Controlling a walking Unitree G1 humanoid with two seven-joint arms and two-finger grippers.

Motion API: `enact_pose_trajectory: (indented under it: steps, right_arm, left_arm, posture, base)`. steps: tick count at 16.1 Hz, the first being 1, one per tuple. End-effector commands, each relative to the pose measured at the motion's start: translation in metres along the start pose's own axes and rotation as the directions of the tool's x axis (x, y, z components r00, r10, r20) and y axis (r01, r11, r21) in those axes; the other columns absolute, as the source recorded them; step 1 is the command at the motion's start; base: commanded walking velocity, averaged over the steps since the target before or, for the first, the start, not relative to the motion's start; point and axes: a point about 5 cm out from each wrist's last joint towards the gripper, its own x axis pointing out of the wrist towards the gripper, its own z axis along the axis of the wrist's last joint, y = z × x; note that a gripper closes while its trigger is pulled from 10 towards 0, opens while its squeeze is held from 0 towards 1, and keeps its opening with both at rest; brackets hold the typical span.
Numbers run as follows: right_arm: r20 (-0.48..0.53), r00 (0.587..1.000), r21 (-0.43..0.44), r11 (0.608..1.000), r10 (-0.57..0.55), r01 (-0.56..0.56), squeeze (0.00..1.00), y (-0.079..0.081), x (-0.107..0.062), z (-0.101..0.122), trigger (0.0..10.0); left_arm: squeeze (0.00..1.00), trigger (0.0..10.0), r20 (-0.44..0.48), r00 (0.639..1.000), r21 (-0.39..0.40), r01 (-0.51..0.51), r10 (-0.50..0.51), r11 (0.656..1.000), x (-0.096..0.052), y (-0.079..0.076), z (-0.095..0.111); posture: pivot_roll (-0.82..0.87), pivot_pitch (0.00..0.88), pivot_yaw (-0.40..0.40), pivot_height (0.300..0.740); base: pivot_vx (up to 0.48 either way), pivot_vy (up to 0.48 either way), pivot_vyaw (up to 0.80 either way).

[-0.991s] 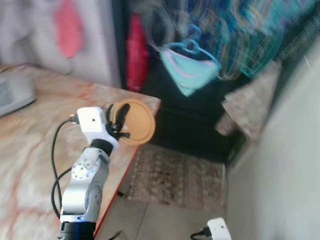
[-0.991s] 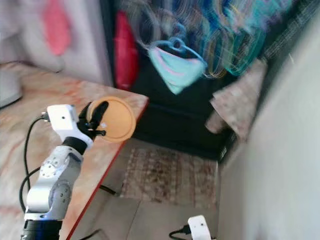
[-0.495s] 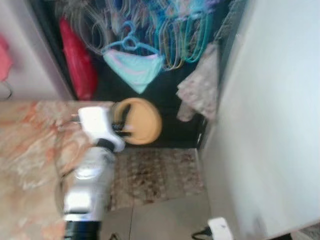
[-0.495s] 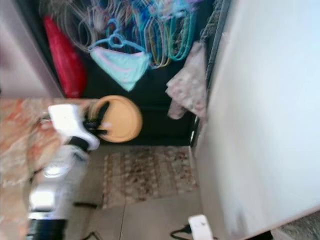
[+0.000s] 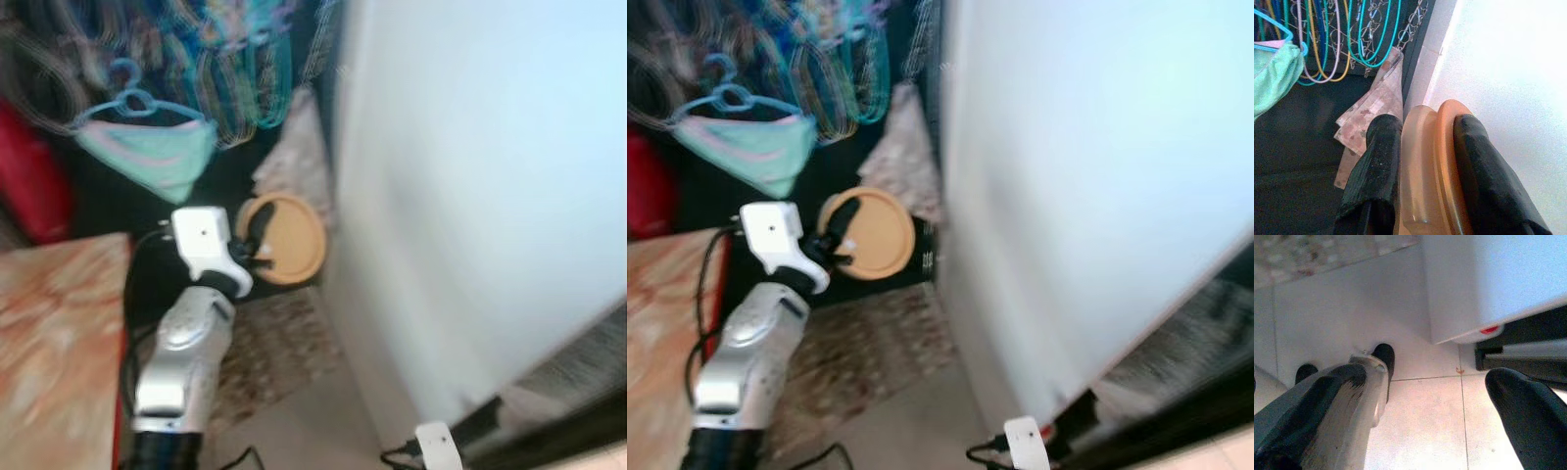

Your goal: Restocking fridge

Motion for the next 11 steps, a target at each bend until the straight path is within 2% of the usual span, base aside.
enact_pose_trajectory:
  steps: [1, 7, 11]
  right_arm:
    - [-0.025, 1.000, 0.012, 1.000, 0.001, -0.001, 0.00, 0.001, -0.001, -0.007, 10.0]
    - [-0.026, 1.000, 0.013, 1.000, 0.000, 0.000, 0.00, 0.000, -0.001, -0.007, 10.0]
    - [-0.026, 1.000, 0.013, 1.000, 0.000, 0.001, 0.00, 0.000, -0.001, -0.007, 10.0]
  left_arm:
    - [0.00, 10.0, 0.016, 1.000, 0.000, -0.001, 0.001, 1.000, 0.001, -0.001, 0.003]
    - [0.00, 10.0, -0.006, 0.999, -0.021, -0.049, 0.049, 0.999, 0.000, 0.009, -0.003]
    - [0.00, 10.0, -0.074, 0.982, -0.082, -0.177, 0.171, 0.981, -0.004, 0.029, -0.019]
  posture:
    - [-0.06, 0.063, 0.033, 0.740]
    - [-0.06, 0.061, 0.033, 0.740]
    - [-0.06, 0.059, 0.031, 0.740]
  base:
    - [0.000, 0.000, -0.78]
    - [0.000, 0.000, -0.78]
    - [0.000, 0.000, -0.78]
